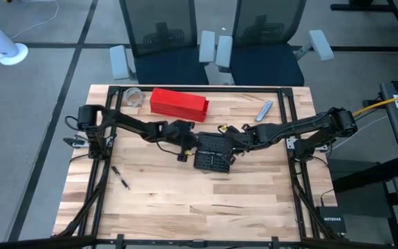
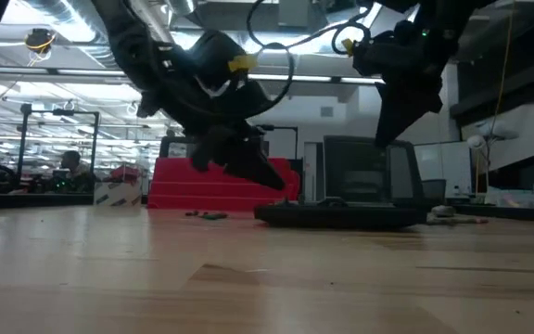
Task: Prefit tool cases
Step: Remove the screwdriver bit from the tool case
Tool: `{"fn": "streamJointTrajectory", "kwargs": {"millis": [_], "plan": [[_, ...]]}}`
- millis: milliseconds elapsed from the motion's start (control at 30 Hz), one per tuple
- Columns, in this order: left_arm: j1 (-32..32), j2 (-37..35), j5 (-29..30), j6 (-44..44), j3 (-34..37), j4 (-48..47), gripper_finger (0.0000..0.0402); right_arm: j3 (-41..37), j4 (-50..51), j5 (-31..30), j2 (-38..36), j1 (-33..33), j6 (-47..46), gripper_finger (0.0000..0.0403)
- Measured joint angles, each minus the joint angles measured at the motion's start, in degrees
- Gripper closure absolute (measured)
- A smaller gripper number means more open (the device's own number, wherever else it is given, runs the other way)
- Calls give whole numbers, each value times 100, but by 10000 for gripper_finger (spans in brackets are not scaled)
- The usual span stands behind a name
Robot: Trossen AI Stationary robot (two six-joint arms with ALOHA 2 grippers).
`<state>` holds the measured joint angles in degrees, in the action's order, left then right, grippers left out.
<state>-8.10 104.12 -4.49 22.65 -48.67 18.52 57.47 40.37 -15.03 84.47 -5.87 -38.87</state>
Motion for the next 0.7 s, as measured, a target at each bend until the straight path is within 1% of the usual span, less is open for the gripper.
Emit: {"fn": "streamJointTrajectory", "kwargs": {"millis": [67, 167, 300, 533, 600, 700], "plan": [[-4, 130, 25, -14, -140, 19, 401, 0, -64, 2, 0, 0, -21, 403], [-23, 284, 218, -2, -324, 13, 401, 0, -58, 2, 0, 0, -134, 403], [-74, 463, 258, -2, -415, -22, 402, 0, -55, 1, 0, 0, -157, 403], [66, 495, 282, -20, -426, -793, 401, -2, -121, -50, 0, 0, -155, 403], [177, 476, 294, -123, -428, -920, 402, -2, -158, -64, 0, 0, -155, 403], [390, 437, 299, -563, -425, -998, 401, -2, -199, -83, 0, 0, -155, 403]]}}
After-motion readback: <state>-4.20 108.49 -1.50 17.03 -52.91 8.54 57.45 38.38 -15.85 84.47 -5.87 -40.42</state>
